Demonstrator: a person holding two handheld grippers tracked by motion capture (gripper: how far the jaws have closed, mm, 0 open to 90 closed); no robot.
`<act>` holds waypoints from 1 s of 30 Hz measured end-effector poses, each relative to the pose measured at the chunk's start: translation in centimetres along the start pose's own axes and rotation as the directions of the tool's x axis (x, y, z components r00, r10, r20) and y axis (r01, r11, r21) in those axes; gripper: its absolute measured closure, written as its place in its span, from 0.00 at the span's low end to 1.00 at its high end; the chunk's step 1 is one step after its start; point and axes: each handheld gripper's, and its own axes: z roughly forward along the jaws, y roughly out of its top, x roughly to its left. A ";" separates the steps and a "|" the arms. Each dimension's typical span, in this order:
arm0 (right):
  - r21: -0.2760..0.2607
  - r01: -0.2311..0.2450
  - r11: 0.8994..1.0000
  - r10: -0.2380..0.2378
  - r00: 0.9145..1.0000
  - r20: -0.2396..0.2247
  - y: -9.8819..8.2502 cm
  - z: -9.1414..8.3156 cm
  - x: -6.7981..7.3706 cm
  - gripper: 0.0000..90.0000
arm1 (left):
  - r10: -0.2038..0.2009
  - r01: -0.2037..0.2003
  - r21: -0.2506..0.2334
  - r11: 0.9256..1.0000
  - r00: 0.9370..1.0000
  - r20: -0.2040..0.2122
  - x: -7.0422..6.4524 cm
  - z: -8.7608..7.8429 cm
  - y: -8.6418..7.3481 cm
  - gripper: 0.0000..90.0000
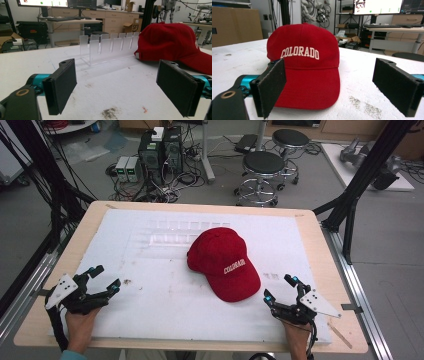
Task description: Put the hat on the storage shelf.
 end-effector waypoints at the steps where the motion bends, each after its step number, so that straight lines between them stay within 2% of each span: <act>1: 0.000 0.000 1.000 0.000 1.000 0.000 0.0 0.0 0.0 0.12 | -0.002 0.002 0.000 1.000 1.000 0.001 0.0 0.0 0.0 0.19; 6: 0.008 -0.007 1.000 0.007 1.000 0.001 0.0 0.1 0.0 0.12 | -0.010 0.010 0.011 1.000 1.000 0.002 0.1 0.1 0.0 0.19; 9: 0.033 -0.014 0.999 0.014 1.000 0.003 0.2 0.3 -0.1 0.12 | 0.002 -0.002 0.003 1.000 1.000 0.005 0.0 0.0 0.0 0.19; 12: 0.033 -0.022 0.999 0.021 1.000 0.011 0.2 0.4 -0.2 0.12 | 0.019 -0.019 -0.008 1.000 1.000 0.008 -0.1 -0.1 0.0 0.19; 16: 0.037 -0.039 0.999 0.038 0.999 0.009 0.9 0.8 -0.4 0.12 | 0.019 -0.018 -0.010 1.000 1.000 0.021 -0.1 -0.1 0.0 0.19; 21: 0.078 -0.039 0.996 0.040 0.999 -0.006 2.7 1.6 -0.6 0.12 | 0.016 -0.016 -0.015 1.000 1.000 0.019 -0.1 -0.2 -0.1 0.18; 22: 0.098 -0.036 0.995 0.038 0.999 -0.019 3.5 2.2 -0.6 0.12 | 0.016 -0.016 -0.013 1.000 1.000 0.019 -0.1 -0.2 0.0 0.18; 23: 0.098 -0.036 0.995 0.038 0.999 -0.019 3.5 2.2 -0.6 0.12 | 0.014 -0.014 -0.013 1.000 1.000 0.019 -0.1 -0.1 0.0 0.18; 24: 0.131 -0.038 0.991 0.042 0.999 -0.030 4.5 2.9 -0.5 0.12 | 0.008 -0.008 -0.013 1.000 1.000 0.021 0.0 -0.1 0.0 0.19; 29: 0.181 -0.043 0.983 0.054 0.997 -0.053 5.9 4.3 -0.3 0.12 | -0.004 0.004 -0.011 1.000 1.000 0.019 0.1 -0.1 0.0 0.19; 30: 0.218 -0.031 0.975 0.048 0.996 -0.071 7.0 5.5 0.0 0.12 | 0.003 -0.003 -0.007 1.000 1.000 0.016 0.1 -0.1 0.0 0.19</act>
